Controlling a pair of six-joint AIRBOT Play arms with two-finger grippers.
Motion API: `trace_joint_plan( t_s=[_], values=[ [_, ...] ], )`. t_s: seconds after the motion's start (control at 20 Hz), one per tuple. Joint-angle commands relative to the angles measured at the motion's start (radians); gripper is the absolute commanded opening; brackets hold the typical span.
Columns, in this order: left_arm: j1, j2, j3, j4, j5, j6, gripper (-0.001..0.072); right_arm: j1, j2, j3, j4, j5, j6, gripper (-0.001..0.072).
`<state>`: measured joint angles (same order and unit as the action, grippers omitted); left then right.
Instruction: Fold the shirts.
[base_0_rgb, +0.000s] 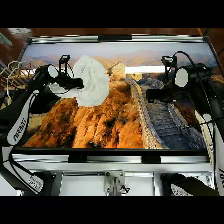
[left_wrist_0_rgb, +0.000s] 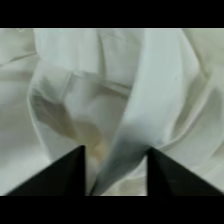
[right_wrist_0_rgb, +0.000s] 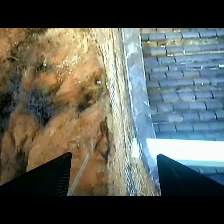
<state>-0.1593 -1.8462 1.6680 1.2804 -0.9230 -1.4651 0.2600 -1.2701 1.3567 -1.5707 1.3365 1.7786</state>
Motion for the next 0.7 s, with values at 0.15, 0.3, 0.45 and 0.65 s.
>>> trace_joint_plan(
  t_s=[0.15,0.3,0.45,0.65],
  values=[
    [0.003,-0.043,0.119,-0.036,-0.163,0.083,0.0059,0.001,0.019,0.001,-0.012,0.000,0.010,0.0644],
    [-0.002,0.077,0.229,-0.175,-0.261,0.192,0.0059,-0.024,0.097,0.023,-0.066,0.000,0.050,0.0644],
    [-0.017,0.241,0.264,-0.383,-0.256,0.193,0.0059,-0.102,0.195,0.118,-0.119,0.005,0.077,0.0644],
    [-0.113,0.346,0.264,-0.563,-0.264,0.162,0.0058,-0.197,0.298,0.282,-0.229,0.043,0.076,0.0644]
  ],
)
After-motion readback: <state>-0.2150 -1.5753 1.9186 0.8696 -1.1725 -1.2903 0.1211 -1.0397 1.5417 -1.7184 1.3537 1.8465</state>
